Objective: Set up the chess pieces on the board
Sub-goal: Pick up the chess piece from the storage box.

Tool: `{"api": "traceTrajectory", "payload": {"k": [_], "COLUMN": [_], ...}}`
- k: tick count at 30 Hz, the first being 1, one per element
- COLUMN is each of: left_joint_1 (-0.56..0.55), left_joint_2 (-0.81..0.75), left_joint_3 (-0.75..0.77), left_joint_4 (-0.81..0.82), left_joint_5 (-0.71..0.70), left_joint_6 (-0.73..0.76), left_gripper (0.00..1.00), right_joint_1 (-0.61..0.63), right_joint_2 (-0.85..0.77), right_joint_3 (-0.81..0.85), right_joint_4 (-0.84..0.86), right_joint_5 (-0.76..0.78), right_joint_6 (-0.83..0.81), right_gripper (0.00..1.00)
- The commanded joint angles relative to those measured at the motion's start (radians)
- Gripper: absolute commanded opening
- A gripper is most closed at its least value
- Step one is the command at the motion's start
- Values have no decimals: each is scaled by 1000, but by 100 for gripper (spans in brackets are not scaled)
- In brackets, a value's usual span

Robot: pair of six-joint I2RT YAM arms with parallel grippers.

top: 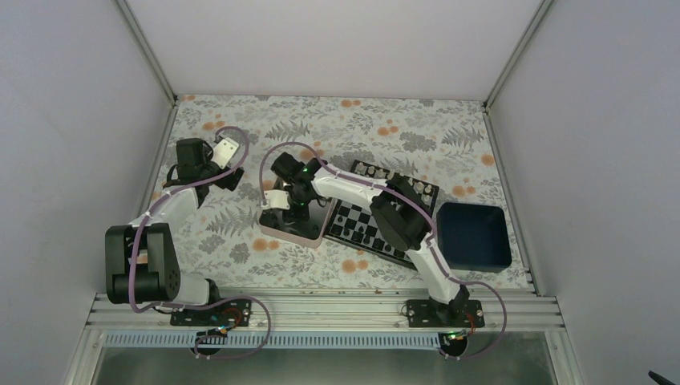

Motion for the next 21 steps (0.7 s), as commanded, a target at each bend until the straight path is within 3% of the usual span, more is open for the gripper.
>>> {"api": "traceTrajectory", "payload": {"k": [1, 7, 13, 21], "left_joint_1": [4, 6, 6, 6], "left_joint_2": [-15, -14, -14, -11], "left_joint_3": [-6, -8, -1, -1], "left_joint_4": [18, 19, 12, 18], "left_joint_5": [24, 21, 22, -1], "left_joint_6": [3, 5, 4, 3], "left_gripper": [100, 100, 100, 100], "right_joint_1": [13, 11, -1, -118], "right_joint_2": [21, 9, -92, -369], "right_joint_3": [35, 33, -47, -283], "right_joint_4": [-5, -1, 7, 28], "right_joint_5": [-25, -39, 7, 31], "right_joint_6": [-12, -12, 1, 38], "right_gripper": [29, 5, 4, 4]}}
